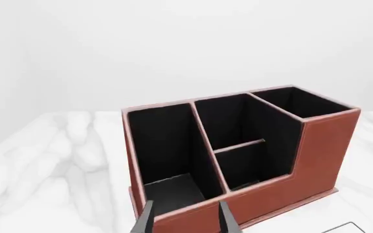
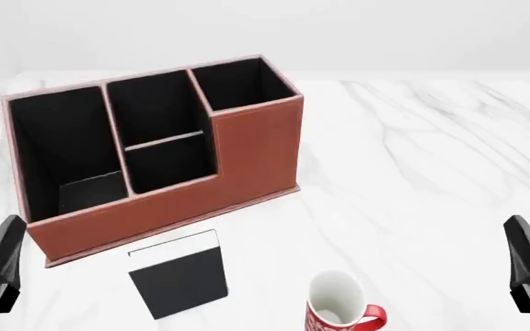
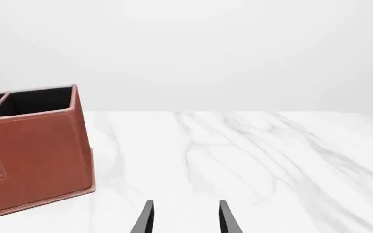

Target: Pick up the book and place it in the front compartment of the caddy.

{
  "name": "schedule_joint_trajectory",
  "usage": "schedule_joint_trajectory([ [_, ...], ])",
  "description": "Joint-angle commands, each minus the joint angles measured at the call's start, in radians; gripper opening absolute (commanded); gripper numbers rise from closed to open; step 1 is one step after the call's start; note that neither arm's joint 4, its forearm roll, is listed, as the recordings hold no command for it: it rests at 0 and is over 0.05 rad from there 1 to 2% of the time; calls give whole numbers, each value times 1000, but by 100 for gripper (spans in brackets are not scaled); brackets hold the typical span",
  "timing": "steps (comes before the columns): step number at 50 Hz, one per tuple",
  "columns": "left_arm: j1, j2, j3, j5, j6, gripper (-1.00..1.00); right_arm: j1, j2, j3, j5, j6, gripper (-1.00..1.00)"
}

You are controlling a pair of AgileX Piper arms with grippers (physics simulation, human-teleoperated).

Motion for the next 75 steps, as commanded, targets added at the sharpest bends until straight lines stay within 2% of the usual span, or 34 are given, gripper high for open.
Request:
schedule_joint_trajectory([
  [1, -1, 6, -3, -5, -1, 100, 0, 6, -3, -1, 0, 100],
  [16, -1, 6, -3, -6, 0, 100, 0, 5, -3, -1, 0, 100],
  [25, 4, 17, 0, -10, 30, 100, 0, 6, -3, -1, 1, 100],
  [44, 1, 28, -1, -7, 21, 100, 0, 6, -3, -1, 0, 100],
  [46, -7, 46, -8, -6, -9, 100, 0, 5, -3, -1, 1, 100],
  [48, -13, 39, -32, 16, 30, 100, 0, 5, -3, -1, 1, 100],
  [49, -9, 18, -74, 69, 18, 100, 0, 5, -3, -1, 0, 100],
  [50, -9, 11, -75, 78, 18, 100, 0, 5, -3, -1, 0, 100],
  [51, -40, 26, -138, 123, -10, 100, 0, 6, -3, -1, 1, 100],
  [52, -37, 45, -169, 144, 23, 100, 0, 6, -3, -1, 0, 100],
  [54, -89, 97, -222, 164, 9, 100, 0, 6, -3, -1, 0, 100],
  [56, -105, 143, -242, 160, 10, 100, 0, 6, -3, -1, 0, 100],
  [57, -154, 190, -288, 198, 34, 100, 0, 5, -3, -1, 1, 100],
  [59, -172, 177, -347, 248, 20, 100, 0, 5, -3, -1, 1, 100],
  [60, -172, 177, -347, 248, 20, 100, 0, 5, -3, -1, 1, 100],
  [61, -170, 205, -396, 272, 35, 100, 0, 6, -3, -1, 0, 100],
  [63, -171, 223, -421, 282, 41, 100, 0, 6, -3, -1, 0, 100],
  [65, -166, 238, -443, 291, 87, 100, 0, 5, -3, -1, 0, 100],
  [69, -178, 287, -488, 319, 120, 100, 0, 6, -3, -1, 0, 100],
  [73, -220, 304, -514, 351, 212, 100, 0, 5, -3, -1, 0, 100],
  [75, -255, 329, -529, 370, 217, 100, 0, 5, -3, -1, 0, 100],
])
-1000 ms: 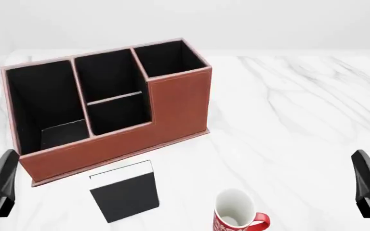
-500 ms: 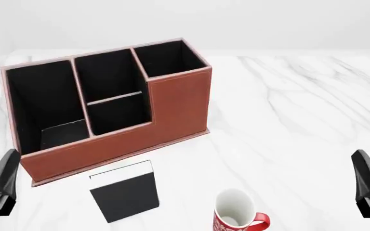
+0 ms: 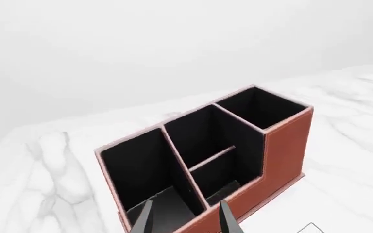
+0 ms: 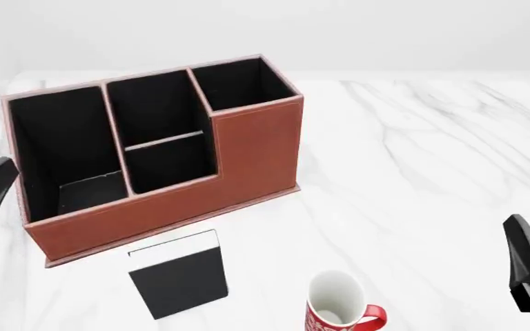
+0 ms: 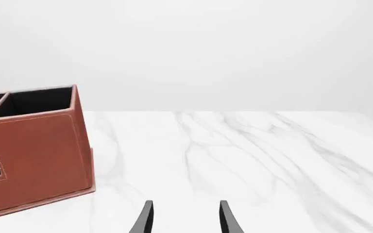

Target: Pick up the book and place it in the front compartment of the caddy.

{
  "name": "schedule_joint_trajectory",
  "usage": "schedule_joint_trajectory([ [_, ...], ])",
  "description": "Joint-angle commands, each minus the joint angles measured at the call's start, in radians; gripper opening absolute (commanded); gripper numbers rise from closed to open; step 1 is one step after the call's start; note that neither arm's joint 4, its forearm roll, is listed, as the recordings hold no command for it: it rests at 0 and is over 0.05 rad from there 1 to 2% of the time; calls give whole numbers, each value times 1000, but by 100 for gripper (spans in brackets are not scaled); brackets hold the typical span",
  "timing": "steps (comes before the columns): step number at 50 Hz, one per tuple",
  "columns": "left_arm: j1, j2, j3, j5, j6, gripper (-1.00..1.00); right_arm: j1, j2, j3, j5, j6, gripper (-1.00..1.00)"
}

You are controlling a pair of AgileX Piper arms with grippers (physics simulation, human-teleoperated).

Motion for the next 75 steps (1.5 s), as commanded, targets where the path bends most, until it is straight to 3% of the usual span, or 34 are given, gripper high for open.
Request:
schedule_joint_trajectory([
  [1, -102, 79, -131, 115, 121, 100, 0, -1, 0, 0, 0, 100],
  [8, -184, 157, -208, 180, 230, 100, 0, -1, 0, 0, 0, 100],
  [12, -258, 218, -283, 237, 269, 100, 0, -1, 0, 0, 0, 100],
  [22, -336, 335, -374, 308, 365, 100, 0, -1, 0, 0, 0, 100],
  [30, -408, 417, -404, 361, 402, 100, 0, -1, 0, 0, 0, 100],
  [32, -402, 431, -375, 363, 447, 100, 0, -1, 0, 0, 0, 100],
  [34, -427, 447, -390, 374, 430, 100, 0, -1, 0, 0, 0, 100],
  [36, -442, 458, -386, 380, 460, 100, 0, -1, 0, 0, 0, 100],
  [39, -555, 478, -419, 425, 428, 100, 0, -1, 0, 0, 0, 100],
  [44, -599, 517, -385, 436, 451, 100, 0, 0, 0, 0, 0, 100],
  [54, -689, 597, -425, 465, 420, 100, 0, -1, 0, 0, 0, 100],
  [75, -682, 706, -370, 447, 443, 100, 0, -1, 0, 0, 0, 100],
])
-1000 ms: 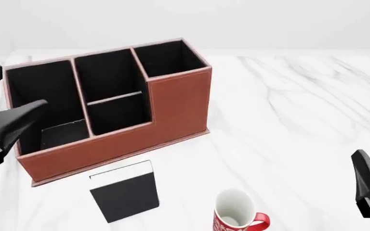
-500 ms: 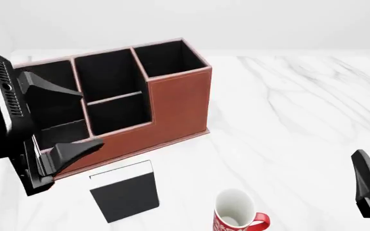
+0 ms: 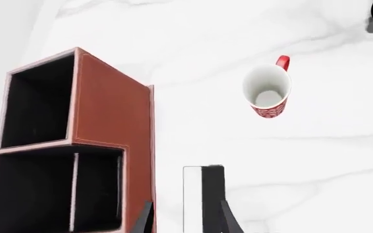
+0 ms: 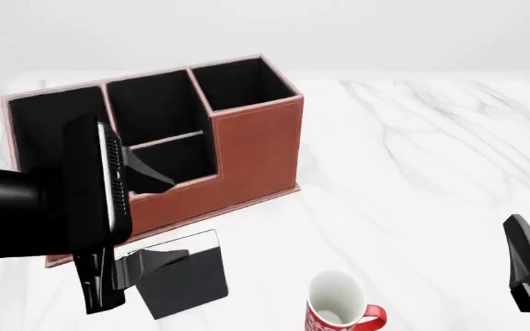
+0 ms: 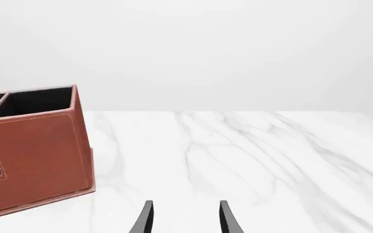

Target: Pick up the book and place it in the front compartment of the caddy.

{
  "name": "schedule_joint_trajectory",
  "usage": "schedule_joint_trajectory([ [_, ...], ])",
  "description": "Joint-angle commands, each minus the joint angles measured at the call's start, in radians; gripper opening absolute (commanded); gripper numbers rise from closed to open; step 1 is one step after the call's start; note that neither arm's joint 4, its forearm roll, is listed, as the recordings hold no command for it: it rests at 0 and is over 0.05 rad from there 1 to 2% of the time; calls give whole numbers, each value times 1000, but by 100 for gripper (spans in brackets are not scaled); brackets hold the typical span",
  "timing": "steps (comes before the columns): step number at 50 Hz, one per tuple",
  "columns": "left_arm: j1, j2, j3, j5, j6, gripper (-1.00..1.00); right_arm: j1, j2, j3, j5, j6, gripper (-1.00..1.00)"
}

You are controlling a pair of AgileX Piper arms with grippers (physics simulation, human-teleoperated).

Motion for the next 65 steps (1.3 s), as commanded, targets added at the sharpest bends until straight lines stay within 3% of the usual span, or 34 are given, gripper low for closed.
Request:
schedule_joint_trajectory([
  [1, -5, 49, 27, -4, -3, 100, 0, -1, 0, 0, 0, 100],
  [35, -33, 151, 112, -122, -67, 100, 0, -1, 0, 0, 0, 100],
  [53, 30, 171, 143, -181, -47, 100, 0, -1, 0, 0, 0, 100],
  [65, 39, 226, 192, -253, -77, 100, 0, -1, 0, 0, 0, 100],
])
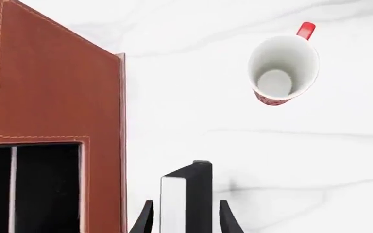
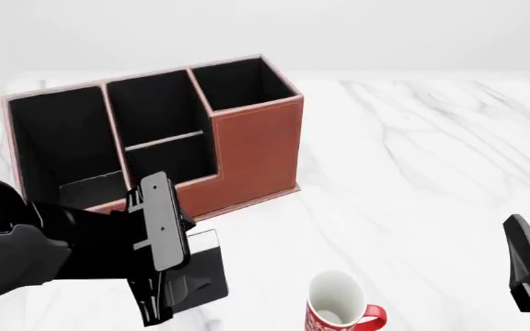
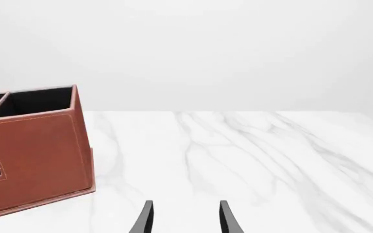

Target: Pick up the book and place it in the front compartment of the caddy.

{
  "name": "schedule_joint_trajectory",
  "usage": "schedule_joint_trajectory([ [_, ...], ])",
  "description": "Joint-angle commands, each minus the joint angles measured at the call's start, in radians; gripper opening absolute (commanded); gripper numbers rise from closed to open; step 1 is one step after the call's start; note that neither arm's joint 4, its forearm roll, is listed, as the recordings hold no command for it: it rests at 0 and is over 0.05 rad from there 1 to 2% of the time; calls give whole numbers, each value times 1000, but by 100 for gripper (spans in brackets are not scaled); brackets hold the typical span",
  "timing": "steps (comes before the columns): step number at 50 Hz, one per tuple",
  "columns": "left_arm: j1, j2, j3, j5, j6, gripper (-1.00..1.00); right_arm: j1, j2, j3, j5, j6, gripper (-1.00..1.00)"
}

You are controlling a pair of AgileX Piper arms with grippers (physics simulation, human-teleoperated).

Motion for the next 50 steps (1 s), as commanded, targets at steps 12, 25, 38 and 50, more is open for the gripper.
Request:
schedule_joint_trajectory([
  [12, 6, 62, 54, -84, -44, 100, 0, -1, 0, 0, 0, 100],
  [25, 9, 116, 84, -133, -54, 100, 0, 0, 0, 0, 0, 100],
  [38, -11, 130, 85, -144, -66, -100, 0, -1, 0, 0, 0, 100],
  [50, -13, 110, 79, -129, -40, -100, 0, -1, 0, 0, 0, 100],
])
